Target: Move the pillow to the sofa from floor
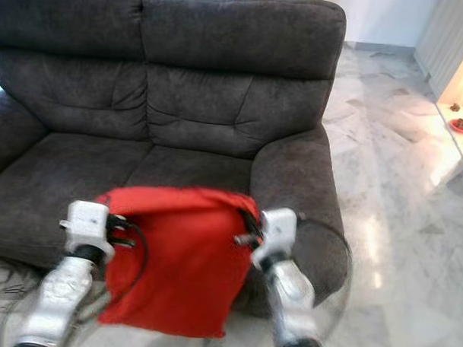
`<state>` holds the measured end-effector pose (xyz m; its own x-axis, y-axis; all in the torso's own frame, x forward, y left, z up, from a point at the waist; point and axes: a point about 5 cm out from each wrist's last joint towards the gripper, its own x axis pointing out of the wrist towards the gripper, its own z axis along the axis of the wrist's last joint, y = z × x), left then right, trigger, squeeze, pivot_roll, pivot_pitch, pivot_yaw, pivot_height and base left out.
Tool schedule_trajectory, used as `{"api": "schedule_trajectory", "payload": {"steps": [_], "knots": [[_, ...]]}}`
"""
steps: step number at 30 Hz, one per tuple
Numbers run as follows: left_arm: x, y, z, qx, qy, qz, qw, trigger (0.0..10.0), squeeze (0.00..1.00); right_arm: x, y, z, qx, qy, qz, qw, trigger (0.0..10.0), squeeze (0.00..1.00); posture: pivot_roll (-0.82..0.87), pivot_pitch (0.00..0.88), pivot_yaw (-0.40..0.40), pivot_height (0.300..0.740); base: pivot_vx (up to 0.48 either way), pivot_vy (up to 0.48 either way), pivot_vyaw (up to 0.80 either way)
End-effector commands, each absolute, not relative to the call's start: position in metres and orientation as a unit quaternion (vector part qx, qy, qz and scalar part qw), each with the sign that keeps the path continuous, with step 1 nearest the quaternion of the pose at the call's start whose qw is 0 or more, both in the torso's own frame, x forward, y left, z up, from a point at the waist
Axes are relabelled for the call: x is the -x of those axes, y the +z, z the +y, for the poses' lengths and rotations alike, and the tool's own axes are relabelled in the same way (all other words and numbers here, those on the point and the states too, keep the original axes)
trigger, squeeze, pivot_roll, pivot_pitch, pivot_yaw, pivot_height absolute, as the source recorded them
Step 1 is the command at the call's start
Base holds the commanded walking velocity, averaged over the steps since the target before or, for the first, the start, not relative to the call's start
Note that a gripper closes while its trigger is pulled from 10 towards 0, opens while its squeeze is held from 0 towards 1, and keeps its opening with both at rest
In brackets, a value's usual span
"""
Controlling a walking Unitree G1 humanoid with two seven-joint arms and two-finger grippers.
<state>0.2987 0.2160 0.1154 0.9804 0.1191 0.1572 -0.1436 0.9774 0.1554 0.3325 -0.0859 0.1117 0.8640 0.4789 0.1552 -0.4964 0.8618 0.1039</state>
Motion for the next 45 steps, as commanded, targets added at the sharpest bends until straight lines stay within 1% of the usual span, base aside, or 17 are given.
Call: {"api": "schedule_trajectory", "payload": {"steps": [1, 6, 9, 15, 19, 26, 34, 36, 37, 38, 40, 41, 45], "knots": [[-0.306, 0.150, 0.215, -0.075, 0.074, -0.144, 0.984, 10.0, 0.00, -0.341, 0.143, -0.100, -0.068, 0.233, -0.127, 0.962, 10.0, 0.00, 0.10, 0.107, 0.028, 0.740, 0.480, 0.000, 0.00], [-0.309, 0.175, 0.223, -0.074, 0.090, -0.181, 0.976, 10.0, 0.00, -0.343, 0.171, -0.092, -0.061, 0.253, -0.177, 0.949, 10.0, 0.00, 0.10, 0.107, 0.028, 0.740, 0.480, 0.000, 0.00], [-0.311, 0.189, 0.228, -0.072, 0.100, -0.199, 0.972, 10.0, 0.00, -0.343, 0.181, -0.092, -0.059, 0.254, -0.196, 0.945, 10.0, 0.00, 0.10, 0.106, 0.027, 0.740, 0.480, 0.000, 0.79], [-0.312, 0.204, 0.230, -0.079, 0.103, -0.217, 0.968, 10.0, 0.00, -0.339, 0.182, -0.086, -0.062, 0.278, -0.189, 0.940, 10.0, 0.00, 0.10, 0.103, 0.025, 0.740, 0.480, 0.000, 0.76], [-0.312, 0.206, 0.229, -0.077, 0.103, -0.215, 0.968, 10.0, 0.00, -0.339, 0.181, -0.088, -0.073, 0.274, -0.180, 0.942, 10.0, 0.00, 0.10, 0.102, 0.025, 0.740, 0.480, 0.000, 0.14], [-0.313, 0.208, 0.225, -0.073, 0.098, -0.213, 0.969, 10.0, 0.00, -0.343, 0.185, -0.093, -0.069, 0.256, -0.180, 0.947, 10.0, 0.00, 0.09, 0.104, 0.024, 0.740, 0.480, 0.000, 0.00], [-0.316, 0.209, 0.222, -0.070, 0.076, -0.205, 0.973, 10.0, 0.00, -0.355, 0.207, -0.102, -0.071, 0.208, -0.209, 0.953, 10.0, 0.00, 0.09, 0.106, 0.028, 0.740, 0.450, 0.000, 0.00], [-0.316, 0.205, 0.216, -0.066, 0.049, -0.201, 0.976, 10.0, 0.00, -0.358, 0.210, -0.102, -0.076, 0.210, -0.209, 0.952, 10.0, 0.00, 0.09, 0.106, 0.028, 0.740, 0.000, 0.000, 0.00], [-0.316, 0.205, 0.216, -0.066, 0.049, -0.201, 0.976, 10.0, 0.00, -0.358, 0.210, -0.102, -0.076, 0.210, -0.209, 0.952, 10.0, 0.00, 0.09, 0.106, 0.028, 0.740, 0.000, 0.000, 0.00], [-0.315, 0.202, 0.212, -0.063, 0.036, -0.195, 0.978, 10.0, 0.00, -0.356, 0.207, -0.099, -0.069, 0.228, -0.206, 0.949, 10.0, 0.00, 0.09, 0.106, 0.028, 0.740, 0.000, 0.000, 0.00], [-0.315, 0.200, 0.210, -0.062, 0.031, -0.191, 0.979, 10.0, 0.00, -0.355, 0.205, -0.096, -0.062, 0.238, -0.204, 0.948, 10.0, 0.00, 0.10, 0.107, 0.028, 0.740, 0.000, 0.000, 0.00], [-0.315, 0.194, 0.207, -0.062, 0.026, -0.178, 0.982, 10.0, 0.00, -0.352, 0.197, -0.092, -0.050, 0.257, -0.189, 0.946, 10.0, 0.00, 0.10, 0.108, 0.028, 0.740, 0.000, 0.000, 0.00], [-0.315, 0.191, 0.206, -0.057, 0.021, -0.171, 0.983, 10.0, 0.00, -0.352, 0.190, -0.091, -0.047, 0.258, -0.179, 0.948, 10.0, 0.00, 0.10, 0.107, 0.029, 0.740, 0.000, 0.000, 0.00]]}}
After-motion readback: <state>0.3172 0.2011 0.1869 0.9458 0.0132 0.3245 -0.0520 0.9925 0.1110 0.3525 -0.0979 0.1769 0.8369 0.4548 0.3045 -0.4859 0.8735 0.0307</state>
